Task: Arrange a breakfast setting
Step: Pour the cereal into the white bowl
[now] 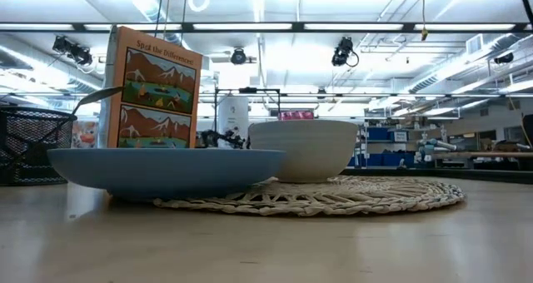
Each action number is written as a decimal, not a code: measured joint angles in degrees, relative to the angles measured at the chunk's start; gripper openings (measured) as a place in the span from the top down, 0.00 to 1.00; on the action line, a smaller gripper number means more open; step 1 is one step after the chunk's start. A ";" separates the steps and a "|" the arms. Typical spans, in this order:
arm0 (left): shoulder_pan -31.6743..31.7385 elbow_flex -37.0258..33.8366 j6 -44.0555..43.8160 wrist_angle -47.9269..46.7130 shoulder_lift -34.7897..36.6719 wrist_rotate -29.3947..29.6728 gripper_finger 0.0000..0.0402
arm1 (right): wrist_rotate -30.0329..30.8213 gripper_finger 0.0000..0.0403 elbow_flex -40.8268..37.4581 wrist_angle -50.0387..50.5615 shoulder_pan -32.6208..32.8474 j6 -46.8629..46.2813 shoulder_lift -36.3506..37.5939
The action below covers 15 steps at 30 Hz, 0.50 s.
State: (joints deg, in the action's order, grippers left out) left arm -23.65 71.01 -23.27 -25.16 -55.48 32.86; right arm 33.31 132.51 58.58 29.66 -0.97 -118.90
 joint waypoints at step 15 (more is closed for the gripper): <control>38.30 15.20 8.61 -25.82 -7.21 -4.37 0.67 | 10.77 0.46 -0.04 15.67 4.02 -22.33 16.59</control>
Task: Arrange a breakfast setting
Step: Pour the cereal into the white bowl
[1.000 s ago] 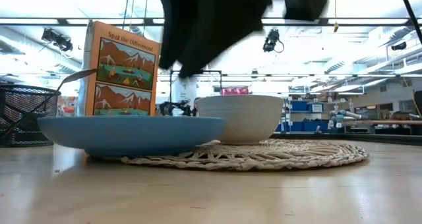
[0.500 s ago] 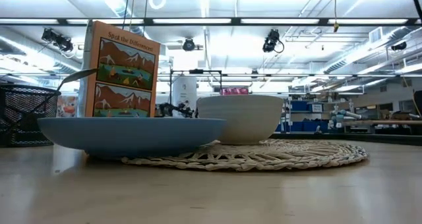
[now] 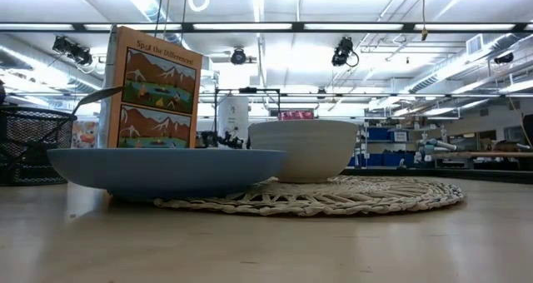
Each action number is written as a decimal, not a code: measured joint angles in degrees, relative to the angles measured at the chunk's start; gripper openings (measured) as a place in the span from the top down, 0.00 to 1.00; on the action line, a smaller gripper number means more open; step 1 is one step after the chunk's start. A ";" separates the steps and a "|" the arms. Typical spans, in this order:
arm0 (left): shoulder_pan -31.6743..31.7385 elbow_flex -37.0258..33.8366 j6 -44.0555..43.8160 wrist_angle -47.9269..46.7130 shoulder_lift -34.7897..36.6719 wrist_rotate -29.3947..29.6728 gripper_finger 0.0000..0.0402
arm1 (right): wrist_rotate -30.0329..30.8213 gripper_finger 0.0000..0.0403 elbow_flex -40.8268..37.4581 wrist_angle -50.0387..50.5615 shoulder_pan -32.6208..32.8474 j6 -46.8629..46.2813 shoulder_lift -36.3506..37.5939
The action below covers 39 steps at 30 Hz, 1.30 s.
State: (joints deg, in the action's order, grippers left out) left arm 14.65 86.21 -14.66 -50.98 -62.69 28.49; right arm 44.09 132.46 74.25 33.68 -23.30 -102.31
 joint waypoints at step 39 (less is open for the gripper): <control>16.90 0.96 -5.99 -11.97 -13.74 -9.06 0.41 | -6.20 0.35 -0.02 15.77 -3.91 5.98 25.28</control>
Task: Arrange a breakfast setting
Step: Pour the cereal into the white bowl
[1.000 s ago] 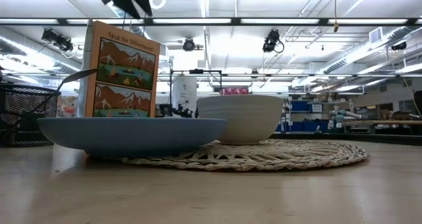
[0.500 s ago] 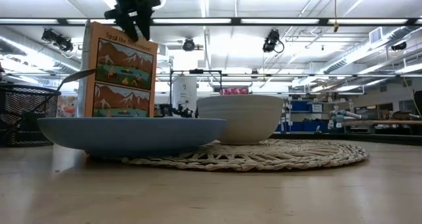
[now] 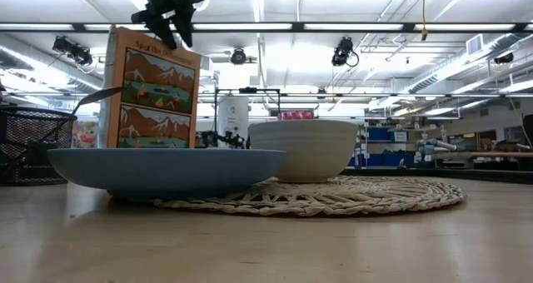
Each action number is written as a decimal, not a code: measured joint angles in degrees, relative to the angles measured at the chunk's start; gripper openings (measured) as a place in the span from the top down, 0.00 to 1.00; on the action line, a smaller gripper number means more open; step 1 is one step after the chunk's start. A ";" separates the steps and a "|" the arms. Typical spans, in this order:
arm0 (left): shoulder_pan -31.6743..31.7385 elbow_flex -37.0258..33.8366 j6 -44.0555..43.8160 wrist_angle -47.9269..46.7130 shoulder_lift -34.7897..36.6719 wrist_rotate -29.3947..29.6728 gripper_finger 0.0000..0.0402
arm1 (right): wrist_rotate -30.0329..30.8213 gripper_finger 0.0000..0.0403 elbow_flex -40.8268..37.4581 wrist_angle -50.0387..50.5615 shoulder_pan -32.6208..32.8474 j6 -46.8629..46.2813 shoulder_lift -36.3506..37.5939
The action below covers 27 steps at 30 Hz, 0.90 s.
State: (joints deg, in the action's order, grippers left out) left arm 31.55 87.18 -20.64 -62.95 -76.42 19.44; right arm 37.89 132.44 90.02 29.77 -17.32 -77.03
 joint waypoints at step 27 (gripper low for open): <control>2.46 -1.82 1.84 -5.06 -0.27 0.95 0.42 | -1.67 0.35 0.00 0.00 -2.14 0.55 -0.02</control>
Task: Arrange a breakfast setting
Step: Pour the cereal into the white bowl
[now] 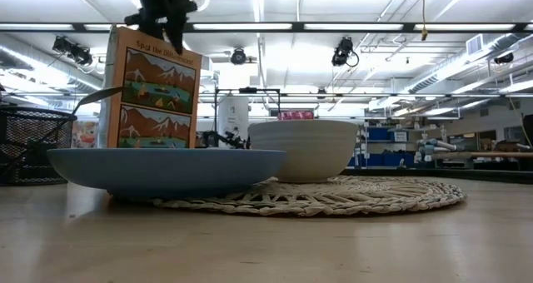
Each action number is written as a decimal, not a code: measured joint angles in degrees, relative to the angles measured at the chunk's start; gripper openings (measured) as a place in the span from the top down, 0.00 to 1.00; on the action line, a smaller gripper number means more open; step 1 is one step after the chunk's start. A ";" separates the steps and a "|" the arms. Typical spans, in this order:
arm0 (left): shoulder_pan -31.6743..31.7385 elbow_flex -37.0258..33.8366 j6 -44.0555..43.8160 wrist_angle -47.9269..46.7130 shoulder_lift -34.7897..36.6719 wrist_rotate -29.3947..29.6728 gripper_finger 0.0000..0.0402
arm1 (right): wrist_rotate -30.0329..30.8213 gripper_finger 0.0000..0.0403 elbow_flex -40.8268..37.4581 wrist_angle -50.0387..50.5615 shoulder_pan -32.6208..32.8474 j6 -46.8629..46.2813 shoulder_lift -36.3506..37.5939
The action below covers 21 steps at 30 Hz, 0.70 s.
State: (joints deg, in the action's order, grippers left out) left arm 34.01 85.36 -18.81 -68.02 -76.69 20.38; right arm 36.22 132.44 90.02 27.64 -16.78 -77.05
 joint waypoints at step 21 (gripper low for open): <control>0.51 -3.25 2.89 -3.80 -0.16 -1.52 0.98 | -5.31 0.35 -5.96 -6.35 -0.10 2.94 -0.58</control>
State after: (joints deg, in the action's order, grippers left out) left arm 34.52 82.10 -15.92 -71.82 -76.85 18.87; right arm 30.91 126.48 83.67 27.54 -13.83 -77.63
